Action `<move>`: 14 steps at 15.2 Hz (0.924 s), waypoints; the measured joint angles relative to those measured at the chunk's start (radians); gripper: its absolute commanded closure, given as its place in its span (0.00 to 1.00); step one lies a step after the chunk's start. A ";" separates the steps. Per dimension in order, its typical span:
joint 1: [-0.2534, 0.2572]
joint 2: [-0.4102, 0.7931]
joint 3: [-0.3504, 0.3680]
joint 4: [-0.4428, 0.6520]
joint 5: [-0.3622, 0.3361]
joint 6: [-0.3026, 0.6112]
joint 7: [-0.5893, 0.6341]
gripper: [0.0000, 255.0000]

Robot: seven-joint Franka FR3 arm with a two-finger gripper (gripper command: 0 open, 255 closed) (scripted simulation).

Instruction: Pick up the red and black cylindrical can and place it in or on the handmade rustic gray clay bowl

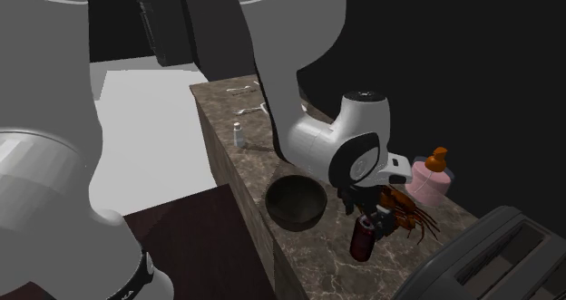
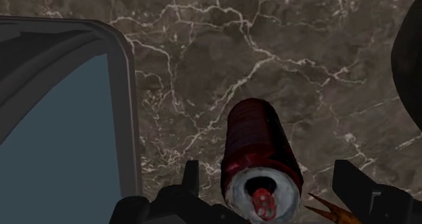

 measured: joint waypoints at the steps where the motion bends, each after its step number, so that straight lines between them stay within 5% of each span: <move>1: 0.007 0.016 -0.008 0.004 -0.007 0.012 0.009 0.00; 8: 0.015 0.044 -0.019 0.014 -0.016 0.031 0.017 0.00; 9: 0.015 0.044 -0.019 0.014 -0.016 0.031 0.017 1.00; 14: 0.015 0.044 -0.019 0.014 -0.016 0.031 0.017 1.00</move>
